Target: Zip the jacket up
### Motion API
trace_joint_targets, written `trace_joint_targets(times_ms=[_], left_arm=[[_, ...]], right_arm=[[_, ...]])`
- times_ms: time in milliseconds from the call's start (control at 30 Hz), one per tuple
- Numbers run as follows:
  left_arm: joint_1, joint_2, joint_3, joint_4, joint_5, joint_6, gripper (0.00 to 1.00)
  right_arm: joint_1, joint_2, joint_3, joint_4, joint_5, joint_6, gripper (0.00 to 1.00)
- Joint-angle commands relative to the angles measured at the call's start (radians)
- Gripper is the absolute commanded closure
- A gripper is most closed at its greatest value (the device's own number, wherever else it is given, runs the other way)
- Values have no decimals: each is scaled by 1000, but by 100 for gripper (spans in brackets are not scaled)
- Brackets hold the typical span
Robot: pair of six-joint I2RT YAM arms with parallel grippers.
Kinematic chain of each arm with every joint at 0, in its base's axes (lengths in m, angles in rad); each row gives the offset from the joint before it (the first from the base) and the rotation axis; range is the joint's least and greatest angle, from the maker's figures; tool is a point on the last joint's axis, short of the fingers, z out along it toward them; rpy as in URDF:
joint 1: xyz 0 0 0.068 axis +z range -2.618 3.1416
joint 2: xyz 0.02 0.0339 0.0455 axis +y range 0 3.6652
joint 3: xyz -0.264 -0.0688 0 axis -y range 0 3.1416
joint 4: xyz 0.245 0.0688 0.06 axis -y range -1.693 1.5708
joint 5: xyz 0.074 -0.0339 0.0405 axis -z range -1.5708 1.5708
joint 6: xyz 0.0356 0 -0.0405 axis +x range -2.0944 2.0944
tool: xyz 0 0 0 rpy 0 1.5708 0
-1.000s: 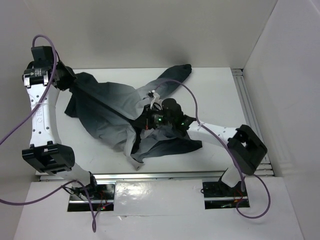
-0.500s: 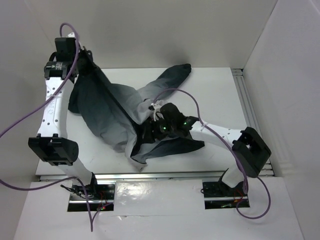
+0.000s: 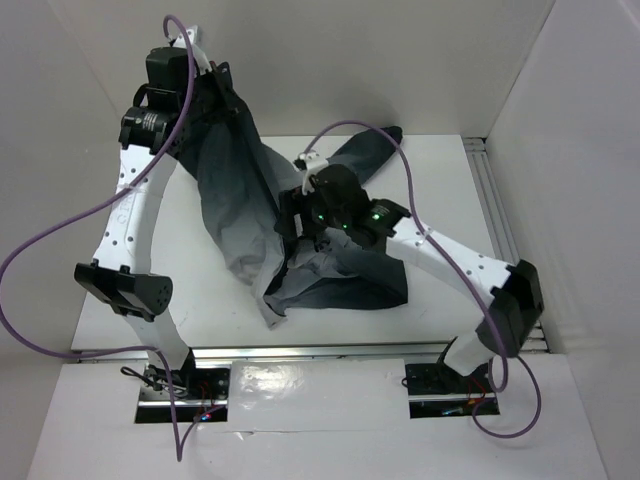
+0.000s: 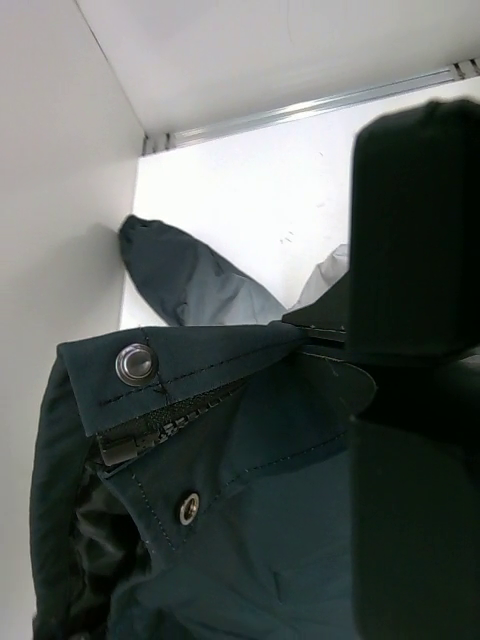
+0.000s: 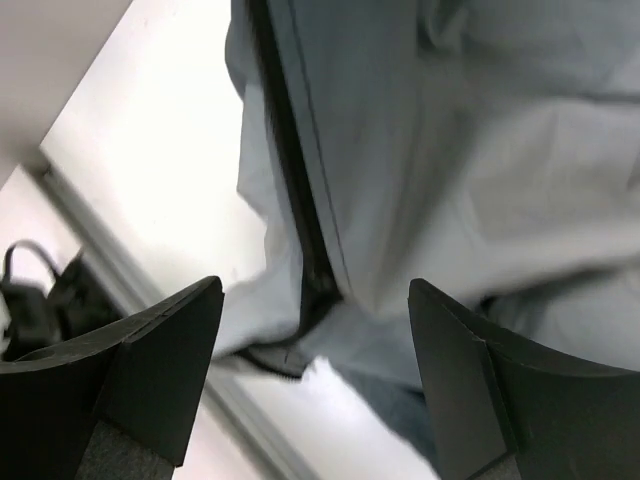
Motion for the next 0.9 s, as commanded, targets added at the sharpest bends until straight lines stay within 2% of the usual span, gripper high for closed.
trace_joint_targets(times_ms=[0, 133, 200, 233, 267, 333, 400, 433, 467, 533, 567, 633, 733, 767, 800, 867], left_arm=[[-21, -10, 72, 99, 13, -2, 100], [-41, -10, 83, 99, 22, -2, 100], [-41, -10, 83, 99, 31, -2, 100], [-51, -10, 83, 90, 40, -2, 100], [-51, -10, 83, 90, 41, 10, 100], [-51, -10, 83, 66, 41, 21, 100], [-41, -28, 50, 28, 31, 33, 98], [-17, -45, 26, 27, 15, 33, 90], [-6, -69, -58, 27, 5, 42, 62], [3, -175, -159, 52, -40, 42, 33], [15, -215, -255, 63, -57, 42, 24], [15, -296, -342, 75, -87, 42, 15], [15, -475, -532, 110, -113, 33, 13], [15, -520, -648, 125, -67, 33, 13], [15, -593, -704, 138, -41, 44, 13], [-29, -638, -805, 138, 40, 44, 12]], right_arm=[[8, 145, 113, 33, 60, -39, 18], [8, 237, 217, 83, 60, -49, 21], [8, 282, 259, 84, 73, -49, 32], [8, 282, 291, 83, 73, -49, 57], [8, 291, 291, 83, 111, -32, 75], [8, 280, 312, 103, 123, 0, 100], [-40, 270, 338, 116, 94, 20, 100], [-60, 260, 355, 116, 74, 32, 100], [-77, 260, 384, 116, 58, 33, 100], [-136, 251, 412, 134, -12, 45, 100], [-157, 251, 430, 143, -44, 71, 100], [-223, 251, 463, 165, -147, 101, 100], [-287, 283, 562, 165, -215, 121, 100], [-297, 292, 588, 151, -226, 122, 100], [-297, 311, 639, 142, -226, 122, 100], [-335, 340, 688, 125, -267, 122, 100]])
